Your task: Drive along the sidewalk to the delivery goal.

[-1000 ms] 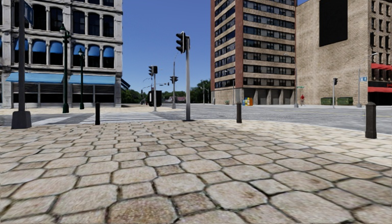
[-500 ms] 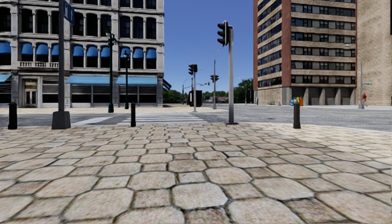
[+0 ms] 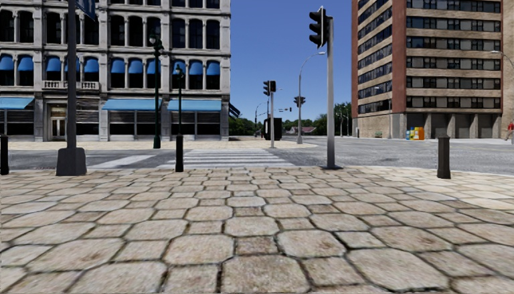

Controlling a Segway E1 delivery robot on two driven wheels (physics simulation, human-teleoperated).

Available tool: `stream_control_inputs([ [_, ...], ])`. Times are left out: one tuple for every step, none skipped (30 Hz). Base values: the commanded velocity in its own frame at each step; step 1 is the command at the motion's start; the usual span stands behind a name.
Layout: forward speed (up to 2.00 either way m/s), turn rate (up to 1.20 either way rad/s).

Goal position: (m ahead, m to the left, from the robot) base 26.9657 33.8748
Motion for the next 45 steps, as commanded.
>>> stream_control_inputs([
  [2.0, 0.0],
  [2.0, 0.0],
  [2.0, 0.0],
  [2.0, 0.0],
  [2.0, 0.0],
  [2.0, 0.0],
  [2.0, 0.0],
  [2.0, 0.0],
  [2.0, 0.0],
  [2.0, 0.0],
  [2.0, 0.0],
  [2.0, 0.07],
  [2.0, 0.07],
  [2.0, 0.14],
  [2.0, 0.18],
  [2.0, 0.26],
  [2.0, 0.28],
  [2.0, 0.29],
  [2.0, 0.29],
  [2.0, 0.29],
  [2.0, 0.26],
  [2.0, 0.17],
  [2.0, 0.14],
  [2.0, 0.13],
  [2.0, 0.13],
  [2.0, 0.13],
  [2.0, 0.13],
  [2.0, 0.13],
  [2.0, 0.13],
  [2.0, 0.13],
  [2.0, 0.19],
  [2.0, 0.31],
  [2.0, 0.44],
  [2.0, 0.49],
  [2.0, 0.5],
  [2.0, 0.5],
  [2.0, 0.5],
  [2.0, 0.5],
  [2.0, 0.49],
  [2.0, 0.46],
  [2.0, 0.46],
  [2.0, 0.45],
  [2.0, 0.45],
  [2.0, 0.45],
  [2.0, 0.39],
])
